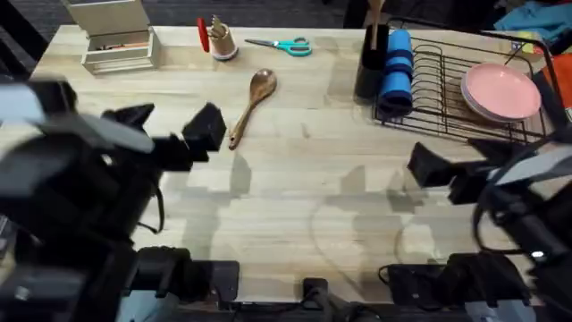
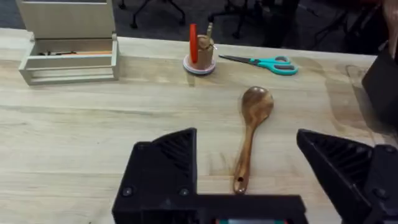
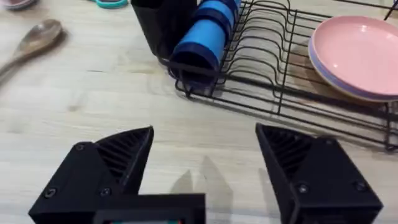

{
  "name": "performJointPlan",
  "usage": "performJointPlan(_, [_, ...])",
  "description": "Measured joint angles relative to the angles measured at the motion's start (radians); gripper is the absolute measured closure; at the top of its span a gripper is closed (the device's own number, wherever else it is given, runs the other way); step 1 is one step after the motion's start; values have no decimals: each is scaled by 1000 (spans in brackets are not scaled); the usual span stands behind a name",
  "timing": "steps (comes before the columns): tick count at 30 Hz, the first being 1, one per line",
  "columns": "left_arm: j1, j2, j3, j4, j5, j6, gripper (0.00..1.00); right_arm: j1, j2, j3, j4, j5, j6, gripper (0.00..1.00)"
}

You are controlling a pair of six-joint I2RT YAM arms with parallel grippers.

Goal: Pick up the spoon on the table one by one and put them onto the rack

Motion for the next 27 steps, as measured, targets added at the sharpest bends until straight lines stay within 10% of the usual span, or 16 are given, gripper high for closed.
performJointPlan(18, [0,677,723,-419,90,0,7,0,683,670,-255,-101,0,9])
performJointPlan(27, [0,774,796,-479,97,0,7,0,852,786,-285,-155,1,9])
